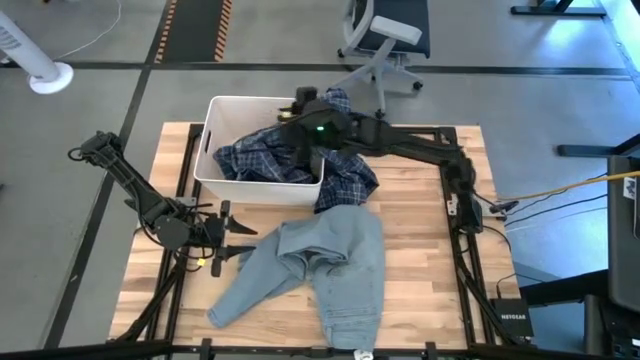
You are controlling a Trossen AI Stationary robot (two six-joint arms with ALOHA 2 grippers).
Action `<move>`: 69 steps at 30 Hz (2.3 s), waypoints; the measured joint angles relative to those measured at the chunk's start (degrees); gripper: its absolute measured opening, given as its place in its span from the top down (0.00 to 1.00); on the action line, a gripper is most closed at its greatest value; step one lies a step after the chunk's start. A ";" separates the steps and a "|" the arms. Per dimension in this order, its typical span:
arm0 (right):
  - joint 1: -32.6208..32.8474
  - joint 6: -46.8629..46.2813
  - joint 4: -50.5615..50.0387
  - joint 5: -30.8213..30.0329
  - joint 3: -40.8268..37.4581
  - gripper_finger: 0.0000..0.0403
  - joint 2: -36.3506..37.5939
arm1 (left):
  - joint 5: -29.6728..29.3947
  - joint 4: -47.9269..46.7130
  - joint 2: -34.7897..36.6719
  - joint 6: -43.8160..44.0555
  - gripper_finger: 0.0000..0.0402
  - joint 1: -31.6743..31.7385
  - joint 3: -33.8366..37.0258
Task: Sort clothes
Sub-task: Put the blue checkered pants into the white laundry bin
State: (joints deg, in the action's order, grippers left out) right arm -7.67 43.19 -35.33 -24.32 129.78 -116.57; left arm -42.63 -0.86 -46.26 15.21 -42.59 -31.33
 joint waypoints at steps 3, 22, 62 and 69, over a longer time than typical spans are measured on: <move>0.98 -1.22 -6.83 2.13 0.05 0.44 3.75 | 0.00 -0.13 -0.02 1.36 0.57 0.00 0.00; 6.34 -15.94 -43.86 -15.34 -4.23 0.44 13.50 | 0.00 -2.17 -0.03 5.39 0.57 -0.07 0.00; -4.34 -24.93 53.36 -2.31 -92.03 0.44 32.02 | -0.04 -1.92 -0.09 3.89 0.57 3.37 0.00; -8.94 -23.97 66.79 -3.07 -91.94 0.44 22.80 | -0.04 -2.04 -0.09 3.89 0.57 3.37 -0.02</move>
State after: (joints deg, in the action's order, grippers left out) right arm -16.62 19.22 31.46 -27.38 37.84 -93.77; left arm -42.68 -2.90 -46.35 19.09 -39.22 -31.35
